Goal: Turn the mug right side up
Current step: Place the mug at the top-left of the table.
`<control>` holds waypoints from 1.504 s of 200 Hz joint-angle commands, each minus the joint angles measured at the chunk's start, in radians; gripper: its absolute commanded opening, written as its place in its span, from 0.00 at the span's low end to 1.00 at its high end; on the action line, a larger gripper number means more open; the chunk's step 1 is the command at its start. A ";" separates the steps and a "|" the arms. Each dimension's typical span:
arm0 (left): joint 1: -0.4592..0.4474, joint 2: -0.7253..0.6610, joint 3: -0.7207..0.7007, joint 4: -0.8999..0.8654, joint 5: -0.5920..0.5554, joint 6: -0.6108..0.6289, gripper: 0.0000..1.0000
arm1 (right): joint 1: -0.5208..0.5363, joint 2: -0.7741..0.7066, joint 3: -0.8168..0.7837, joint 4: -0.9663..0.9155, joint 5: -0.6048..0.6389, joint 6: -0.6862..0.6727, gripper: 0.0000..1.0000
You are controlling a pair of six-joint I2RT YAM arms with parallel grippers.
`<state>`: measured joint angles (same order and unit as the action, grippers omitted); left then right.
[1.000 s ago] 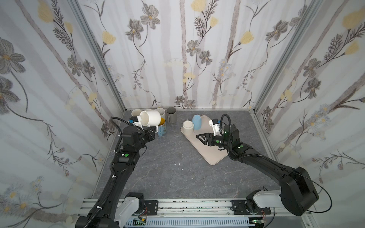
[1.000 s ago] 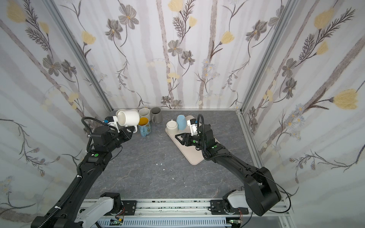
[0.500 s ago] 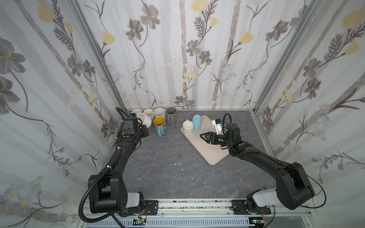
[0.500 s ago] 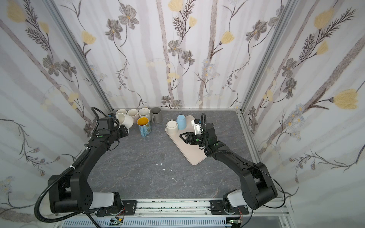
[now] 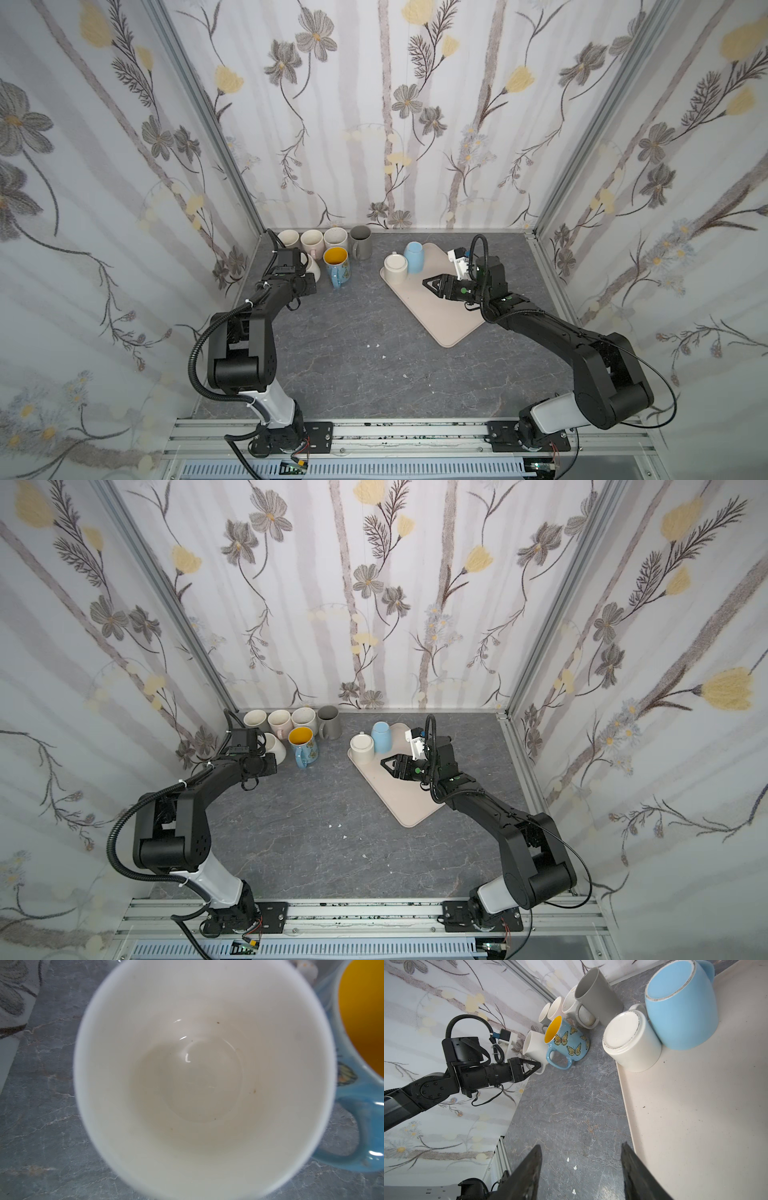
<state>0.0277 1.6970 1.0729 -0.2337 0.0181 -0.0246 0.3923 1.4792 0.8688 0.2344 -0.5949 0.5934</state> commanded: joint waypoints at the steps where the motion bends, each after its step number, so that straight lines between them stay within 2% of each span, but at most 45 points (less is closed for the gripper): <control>1: -0.013 0.027 0.012 0.086 -0.017 0.036 0.00 | 0.000 -0.008 -0.005 -0.010 -0.007 -0.009 0.59; 68: -0.048 0.124 0.053 0.136 -0.083 0.049 0.00 | 0.000 -0.029 -0.012 -0.024 0.002 -0.003 0.59; 89: -0.052 0.141 0.055 0.150 -0.104 0.045 0.15 | -0.001 -0.042 -0.020 -0.038 0.023 -0.004 0.59; 105: -0.057 0.148 0.055 0.155 -0.114 0.038 0.31 | 0.000 -0.046 -0.018 -0.061 0.053 -0.006 0.59; 138: -0.070 0.125 0.041 0.154 -0.126 0.029 0.42 | -0.001 -0.034 0.027 -0.148 0.140 -0.035 0.59; 194: -0.085 -0.057 -0.008 0.132 -0.104 0.001 0.44 | 0.000 -0.016 0.048 -0.180 0.180 -0.050 0.60; 229: -0.145 -0.146 0.002 0.140 -0.032 -0.066 0.44 | 0.006 -0.011 0.024 -0.162 0.183 -0.041 0.59; 264: -0.263 -0.098 0.118 0.121 -0.034 -0.097 0.44 | 0.016 -0.015 0.016 -0.162 0.181 -0.037 0.59; 286: -0.329 -0.016 0.213 0.114 -0.016 -0.113 0.44 | 0.017 -0.034 -0.008 -0.164 0.187 -0.039 0.59; 301: -0.374 0.067 0.327 0.094 -0.012 -0.110 0.44 | 0.017 -0.047 -0.028 -0.171 0.191 -0.043 0.59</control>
<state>-0.2974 1.6791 1.2915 -0.1234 -0.0135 -0.1112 0.4088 1.4525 0.8627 0.0574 -0.4191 0.5571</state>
